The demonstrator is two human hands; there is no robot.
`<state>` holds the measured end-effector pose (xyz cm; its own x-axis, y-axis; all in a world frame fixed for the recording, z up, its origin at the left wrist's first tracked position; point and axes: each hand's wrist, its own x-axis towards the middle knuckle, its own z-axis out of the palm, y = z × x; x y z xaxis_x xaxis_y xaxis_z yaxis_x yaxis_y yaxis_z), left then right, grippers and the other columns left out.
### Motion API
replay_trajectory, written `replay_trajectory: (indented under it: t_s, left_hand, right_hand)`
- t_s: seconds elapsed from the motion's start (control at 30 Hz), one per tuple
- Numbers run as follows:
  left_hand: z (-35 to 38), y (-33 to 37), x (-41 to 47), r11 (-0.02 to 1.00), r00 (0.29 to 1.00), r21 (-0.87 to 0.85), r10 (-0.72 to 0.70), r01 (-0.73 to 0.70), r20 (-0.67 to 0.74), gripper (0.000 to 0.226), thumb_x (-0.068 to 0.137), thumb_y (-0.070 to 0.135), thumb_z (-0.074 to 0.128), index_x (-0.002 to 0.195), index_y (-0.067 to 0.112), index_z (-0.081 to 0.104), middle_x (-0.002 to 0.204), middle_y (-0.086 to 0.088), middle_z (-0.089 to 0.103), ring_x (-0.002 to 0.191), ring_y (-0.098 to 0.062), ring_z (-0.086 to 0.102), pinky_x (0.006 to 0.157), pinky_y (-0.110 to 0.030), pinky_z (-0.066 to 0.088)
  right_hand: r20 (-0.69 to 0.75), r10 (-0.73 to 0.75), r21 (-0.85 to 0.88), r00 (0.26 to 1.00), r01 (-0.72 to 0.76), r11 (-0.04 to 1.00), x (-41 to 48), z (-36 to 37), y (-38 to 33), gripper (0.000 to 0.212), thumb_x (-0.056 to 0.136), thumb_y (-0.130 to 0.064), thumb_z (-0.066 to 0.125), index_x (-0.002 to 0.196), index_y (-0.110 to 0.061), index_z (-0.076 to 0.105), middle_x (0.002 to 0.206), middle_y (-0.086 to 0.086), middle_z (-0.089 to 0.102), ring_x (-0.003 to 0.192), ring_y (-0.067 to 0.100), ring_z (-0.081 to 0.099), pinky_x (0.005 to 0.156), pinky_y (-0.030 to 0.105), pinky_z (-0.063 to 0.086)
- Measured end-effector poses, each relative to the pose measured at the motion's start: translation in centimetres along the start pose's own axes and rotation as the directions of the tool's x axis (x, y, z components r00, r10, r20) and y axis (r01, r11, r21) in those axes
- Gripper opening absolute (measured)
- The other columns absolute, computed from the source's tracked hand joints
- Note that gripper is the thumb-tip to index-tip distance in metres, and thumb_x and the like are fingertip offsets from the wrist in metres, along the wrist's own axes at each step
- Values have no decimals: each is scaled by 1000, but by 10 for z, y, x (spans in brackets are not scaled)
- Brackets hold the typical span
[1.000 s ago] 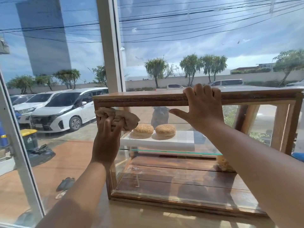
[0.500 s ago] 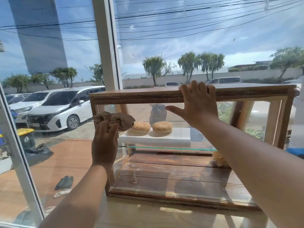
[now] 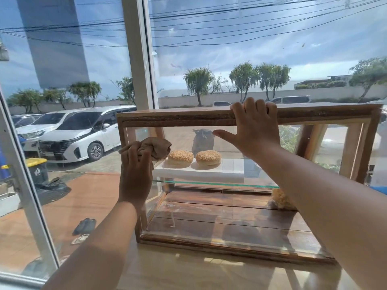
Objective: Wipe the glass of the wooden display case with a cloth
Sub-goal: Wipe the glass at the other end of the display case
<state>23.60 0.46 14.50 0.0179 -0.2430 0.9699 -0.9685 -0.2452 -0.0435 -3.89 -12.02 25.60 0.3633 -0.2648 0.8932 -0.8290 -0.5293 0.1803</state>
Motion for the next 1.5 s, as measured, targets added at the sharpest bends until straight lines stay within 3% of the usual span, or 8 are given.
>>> replay_trajectory:
  t_s: [0.2, 0.33, 0.43, 0.73, 0.93, 1.13, 1.3, 1.5]
  left_hand:
    - [-9, 4, 33, 997, 997, -25, -79, 79, 7, 36, 87, -10, 53, 114, 10, 42, 116, -29, 46, 99, -44, 44, 84, -54, 43]
    - [-3, 4, 25, 997, 997, -25, -75, 75, -29, 27, 91, -5, 50, 114, 7, 44, 119, -28, 47, 103, -45, 44, 90, -51, 40]
    - [3, 2, -9, 999, 998, -28, -43, 44, 37, 32, 89, -6, 53, 119, 3, 51, 122, -27, 47, 108, -43, 46, 95, -52, 42]
    - [-3, 16, 30, 995, 998, -86, -55, 55, -2, 29, 91, -3, 53, 115, 9, 42, 114, -26, 44, 99, -43, 44, 87, -56, 43]
    - [5, 22, -41, 990, 993, -121, 80, -70, 85, 49, 79, -5, 68, 125, 7, 54, 122, -21, 52, 111, -41, 48, 95, -47, 46]
    - [-2, 13, -37, 982, 970, -124, 166, -145, 176, 58, 75, -10, 70, 125, 12, 51, 119, -19, 52, 107, -39, 50, 87, -50, 50]
    - [-7, 14, 19, 987, 983, -104, 134, -122, 122, 48, 83, -3, 64, 126, 11, 51, 124, -24, 49, 109, -41, 45, 93, -50, 46]
    - [8, 25, -48, 989, 983, -109, 112, -97, 148, 54, 78, -6, 69, 128, 8, 53, 123, -21, 52, 110, -41, 49, 93, -50, 46]
  right_hand:
    - [-23, -7, -2, 1000, 7, 1000, -1, 2, 1, 72, 76, -82, 43, 107, -17, 48, 103, 10, 47, 94, 30, 43, 88, 44, 29]
    - [-30, -7, -1, 1000, 7, 1000, 0, 4, 1, 73, 76, -83, 43, 106, -17, 49, 102, 10, 47, 94, 29, 43, 88, 44, 28]
    - [-15, -5, -9, 1000, 5, 1000, 1, 3, 1, 73, 76, -83, 41, 107, -17, 48, 102, 10, 46, 94, 29, 43, 88, 44, 29]
    - [-6, -10, -9, 1000, 10, 1000, -1, 1, 1, 72, 77, -82, 41, 107, -17, 47, 102, 8, 46, 93, 29, 42, 88, 44, 30]
    - [-27, -11, -3, 1000, 11, 1000, 0, 3, 2, 72, 77, -82, 42, 106, -17, 47, 102, 9, 45, 93, 29, 42, 87, 44, 28]
    - [-33, -11, 4, 999, 11, 1000, -1, 3, 1, 72, 78, -82, 42, 107, -16, 48, 103, 11, 46, 96, 30, 43, 87, 44, 28]
    - [-30, -6, 7, 1000, 7, 1000, 0, 3, 1, 72, 78, -82, 44, 108, -17, 48, 105, 12, 47, 99, 31, 44, 90, 44, 24]
    - [-18, -8, 25, 1000, 8, 1000, -1, 2, 1, 72, 78, -80, 46, 111, -17, 48, 108, 12, 46, 104, 31, 43, 94, 45, 23]
